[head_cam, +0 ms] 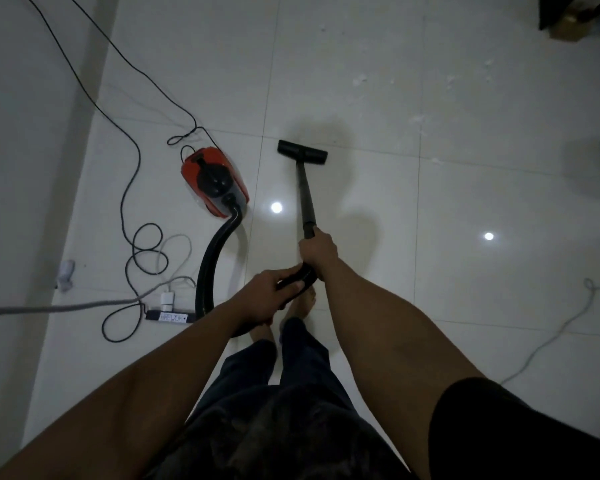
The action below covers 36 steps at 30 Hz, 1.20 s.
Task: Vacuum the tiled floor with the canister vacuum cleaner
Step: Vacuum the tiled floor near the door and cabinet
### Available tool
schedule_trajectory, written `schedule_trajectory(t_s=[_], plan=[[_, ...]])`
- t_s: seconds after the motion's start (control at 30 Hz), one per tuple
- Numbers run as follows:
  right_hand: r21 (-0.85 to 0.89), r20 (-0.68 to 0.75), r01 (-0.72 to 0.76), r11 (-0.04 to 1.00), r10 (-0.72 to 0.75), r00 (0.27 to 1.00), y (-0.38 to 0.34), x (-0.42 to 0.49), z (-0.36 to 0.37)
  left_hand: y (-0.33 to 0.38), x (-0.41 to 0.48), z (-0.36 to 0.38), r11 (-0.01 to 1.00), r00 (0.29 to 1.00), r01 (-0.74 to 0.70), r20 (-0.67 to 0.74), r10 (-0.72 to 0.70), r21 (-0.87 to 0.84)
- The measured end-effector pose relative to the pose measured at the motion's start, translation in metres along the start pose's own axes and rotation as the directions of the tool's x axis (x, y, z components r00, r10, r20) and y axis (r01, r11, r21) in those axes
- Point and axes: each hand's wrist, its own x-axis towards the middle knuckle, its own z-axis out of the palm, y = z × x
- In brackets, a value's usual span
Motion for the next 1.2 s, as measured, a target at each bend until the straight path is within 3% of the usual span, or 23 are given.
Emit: schedule_trajectory(t_s=[0.37, 0.97, 1.1, 1.2], plan=[[0.112, -0.054, -0.111, 0.987, 0.118, 0.992, -0.01, 0.035, -0.02, 0.02, 0.039, 0.0, 0.996, 0.996, 0.077, -0.042, -0.078, -0.041], [0.081, 0.127, -0.107, 0.991, 0.096, 0.987, -0.003, 0.149, -0.045, 0.028, 0.163, 0.017, 0.973, 0.978, 0.207, -0.01, -0.209, -0.107], [0.063, 0.14, -0.096, 0.993, 0.087, 0.986, -0.026, 0.176, -0.053, 0.037, 0.188, 0.003, 0.971, 0.971, 0.231, -0.056, -0.234, -0.055], [0.074, 0.125, -0.102, 0.992, 0.092, 0.988, -0.041, 0.193, -0.064, 0.037, 0.212, -0.007, 0.971, 0.974, 0.22, -0.074, -0.214, 0.09]])
